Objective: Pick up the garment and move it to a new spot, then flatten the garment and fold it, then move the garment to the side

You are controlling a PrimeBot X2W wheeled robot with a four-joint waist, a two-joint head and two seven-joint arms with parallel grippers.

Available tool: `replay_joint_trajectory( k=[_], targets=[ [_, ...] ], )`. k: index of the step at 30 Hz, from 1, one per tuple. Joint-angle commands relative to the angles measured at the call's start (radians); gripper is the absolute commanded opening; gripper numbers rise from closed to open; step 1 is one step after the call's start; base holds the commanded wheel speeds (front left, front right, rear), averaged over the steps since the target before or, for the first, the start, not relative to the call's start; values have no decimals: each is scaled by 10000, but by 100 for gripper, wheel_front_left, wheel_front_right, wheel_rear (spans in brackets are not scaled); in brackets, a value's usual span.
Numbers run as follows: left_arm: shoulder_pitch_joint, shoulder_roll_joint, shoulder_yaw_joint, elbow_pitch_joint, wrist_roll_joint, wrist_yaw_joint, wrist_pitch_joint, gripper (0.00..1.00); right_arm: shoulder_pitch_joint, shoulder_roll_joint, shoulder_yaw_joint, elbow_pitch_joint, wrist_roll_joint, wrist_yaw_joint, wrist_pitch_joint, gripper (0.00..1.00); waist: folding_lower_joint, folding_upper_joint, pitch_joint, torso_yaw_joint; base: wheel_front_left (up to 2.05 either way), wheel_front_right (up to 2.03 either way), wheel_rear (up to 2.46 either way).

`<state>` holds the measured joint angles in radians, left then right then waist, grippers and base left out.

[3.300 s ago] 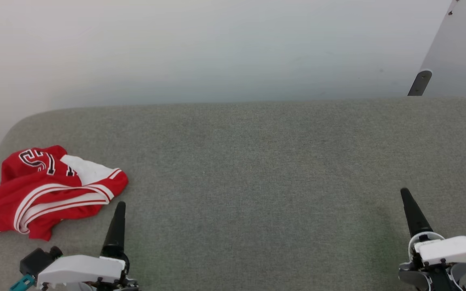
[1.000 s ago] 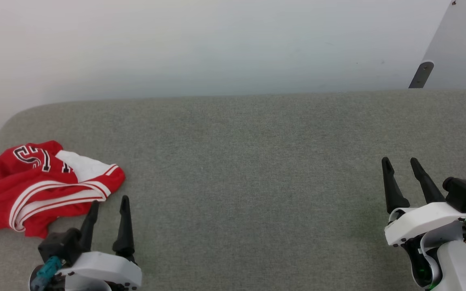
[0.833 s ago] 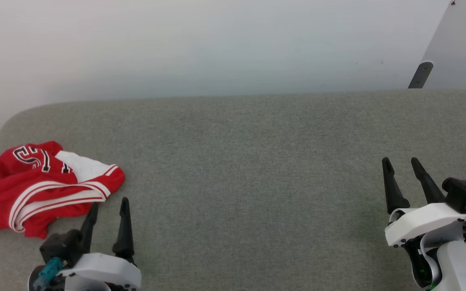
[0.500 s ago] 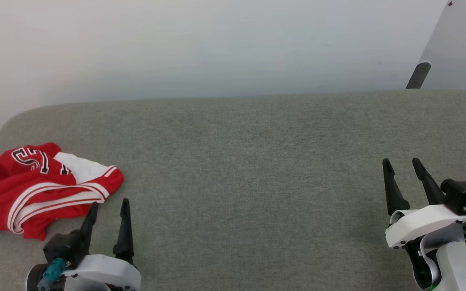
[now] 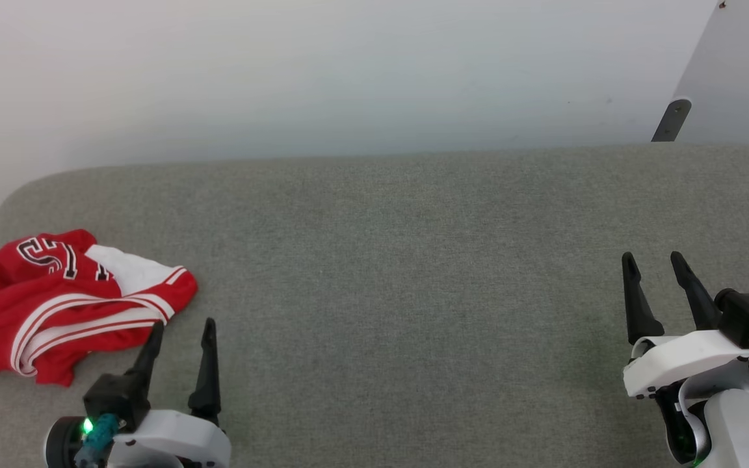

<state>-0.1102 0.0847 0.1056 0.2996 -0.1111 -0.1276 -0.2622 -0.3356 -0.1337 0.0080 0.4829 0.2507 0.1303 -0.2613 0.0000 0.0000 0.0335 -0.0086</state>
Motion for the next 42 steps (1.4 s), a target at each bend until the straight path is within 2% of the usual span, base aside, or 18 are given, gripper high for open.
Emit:
replay_joint_trajectory(
  k=[1,9,14,19,33,42],
  targets=[
    [-98,14,-3,-24,32,-26,-33,100,57,12,-24,-25,-8,8,-53,100,0,0,12,4,0,0,0],
    [-125,-28,-12,2,-140,-42,-25,100,170,24,-167,-118,183,8,-53,100,0,0,37,150,0,0,0],
    [-156,-72,-64,132,-247,-38,-25,100,253,63,-121,-137,324,8,-40,100,0,0,24,587,0,0,0],
    [-31,-219,-114,107,-275,-17,-24,100,464,-31,34,-209,441,8,-33,100,0,0,-7,1676,0,0,0],
    [689,-336,-137,-92,-514,395,-24,100,563,68,923,-106,712,8,-33,100,0,0,-282,5142,0,0,0],
    [1542,-338,238,-1350,-1761,1427,-24,100,-772,124,2981,522,1193,6,-33,100,0,0,307,5560,0,0,0]
  ],
)
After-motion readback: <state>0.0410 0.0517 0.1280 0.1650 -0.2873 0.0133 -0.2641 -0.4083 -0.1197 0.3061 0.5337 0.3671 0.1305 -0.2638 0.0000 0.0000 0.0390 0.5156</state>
